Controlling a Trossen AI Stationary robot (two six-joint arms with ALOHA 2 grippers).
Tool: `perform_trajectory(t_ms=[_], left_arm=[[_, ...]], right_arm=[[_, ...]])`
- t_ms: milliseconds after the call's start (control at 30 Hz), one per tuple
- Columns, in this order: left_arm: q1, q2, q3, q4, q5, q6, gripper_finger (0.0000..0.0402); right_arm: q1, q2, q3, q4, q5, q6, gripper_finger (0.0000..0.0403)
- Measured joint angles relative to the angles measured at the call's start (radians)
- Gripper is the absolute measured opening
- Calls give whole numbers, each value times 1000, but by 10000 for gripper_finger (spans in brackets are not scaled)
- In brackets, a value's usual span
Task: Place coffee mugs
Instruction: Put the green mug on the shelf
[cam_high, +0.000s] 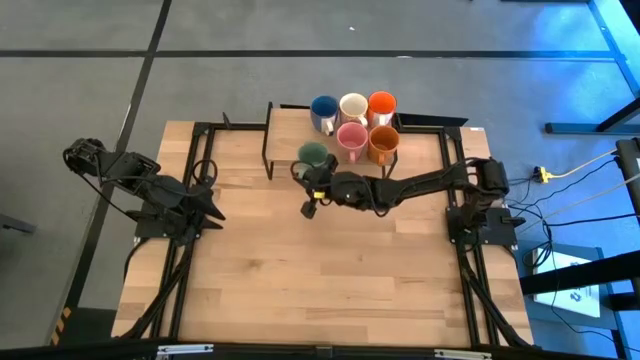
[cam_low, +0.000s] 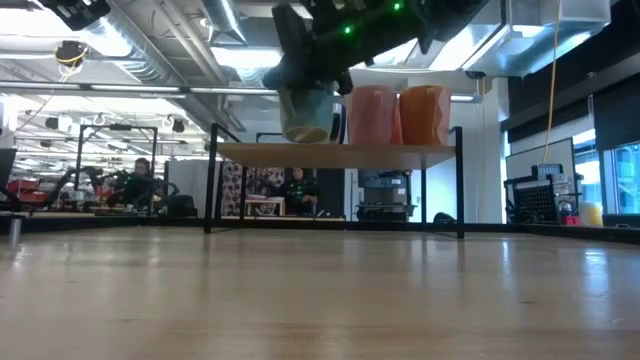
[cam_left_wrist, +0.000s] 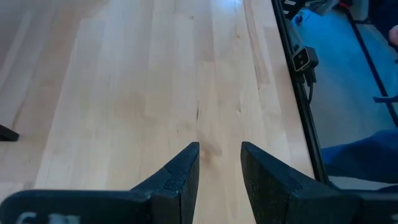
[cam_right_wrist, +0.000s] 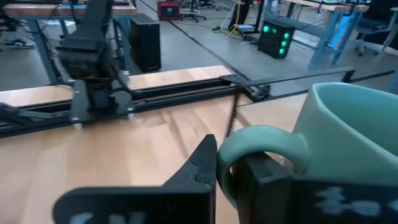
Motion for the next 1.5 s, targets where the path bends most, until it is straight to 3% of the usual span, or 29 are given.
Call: perform_trajectory(t_ms=[300,800,1000,1233,1500], left_arm=[[0,0,0,0,-23,0,112],[0,0,0,0,-23,0,112],[0,0,0,0,-23,1,112],[0,0,0,0,-23,2,112],[0,0,0,18,-23,2,112]], right_arm=[[-67,0,0,24,-67,-23,12],[-70,-5,37,11,-90,-79,7],[-9,-9,72,16,-268,-9,7],[113,23,73,-58,-254,62,7],[195,186,72,-32,-174,133,7]])
